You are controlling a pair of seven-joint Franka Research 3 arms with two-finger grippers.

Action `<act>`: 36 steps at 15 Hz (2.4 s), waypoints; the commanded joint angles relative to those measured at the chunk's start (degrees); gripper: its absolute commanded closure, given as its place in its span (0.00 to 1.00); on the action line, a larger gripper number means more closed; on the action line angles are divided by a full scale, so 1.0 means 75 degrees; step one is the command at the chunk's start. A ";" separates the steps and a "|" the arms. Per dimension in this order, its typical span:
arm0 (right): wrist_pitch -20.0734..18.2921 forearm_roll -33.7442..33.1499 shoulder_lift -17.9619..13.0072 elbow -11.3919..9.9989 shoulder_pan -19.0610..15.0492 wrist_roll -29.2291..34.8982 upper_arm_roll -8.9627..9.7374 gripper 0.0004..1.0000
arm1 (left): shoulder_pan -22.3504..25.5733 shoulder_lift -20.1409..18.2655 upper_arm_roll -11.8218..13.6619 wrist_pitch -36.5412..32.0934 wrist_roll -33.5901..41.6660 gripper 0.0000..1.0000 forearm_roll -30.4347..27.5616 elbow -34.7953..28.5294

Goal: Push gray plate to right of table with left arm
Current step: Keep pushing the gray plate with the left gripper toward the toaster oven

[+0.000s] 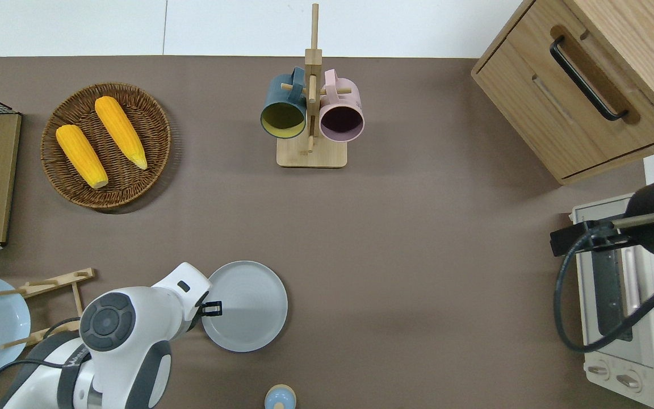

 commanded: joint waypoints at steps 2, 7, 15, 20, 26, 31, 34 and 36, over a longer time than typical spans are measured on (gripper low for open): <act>-0.0119 0.0033 -0.0019 0.0071 -0.0154 0.0088 0.0123 0.02 | -0.0834 0.0711 0.0057 0.0121 -0.0427 1.00 -0.0499 0.0651; -0.0119 0.0033 -0.0019 0.0071 -0.0142 0.0100 0.0123 0.02 | -0.1736 0.1250 0.0057 0.0110 -0.1491 1.00 -0.0630 0.1355; -0.0119 0.0033 -0.0019 0.0071 -0.0142 0.0088 0.0123 0.02 | -0.2172 0.2421 -0.0681 0.0121 -0.3074 1.00 -0.0560 0.2702; -0.0119 0.0033 -0.0019 0.0071 -0.0142 0.0100 0.0123 0.02 | -0.2347 0.2903 -0.0846 0.0121 -0.3590 1.00 -0.0524 0.3312; -0.0119 0.0033 -0.0019 0.0071 -0.0142 0.0088 0.0123 0.02 | -0.2757 0.3536 -0.0834 0.0110 -0.4340 1.00 -0.0280 0.4157; -0.0119 0.0033 -0.0019 0.0071 -0.0154 0.0088 0.0123 0.02 | -0.2875 0.3911 -0.0846 0.0110 -0.4822 1.00 0.0050 0.4660; -0.0119 0.0033 -0.0019 0.0071 -0.0154 0.0100 0.0123 0.02 | -0.2875 0.3911 -0.0834 0.0098 -0.4810 1.00 0.0050 0.4673; -0.0119 0.0033 -0.0019 0.0071 -0.0154 0.0088 0.0123 0.02 | -0.2840 0.3900 -0.0822 0.0075 -0.4763 0.99 0.0050 0.4673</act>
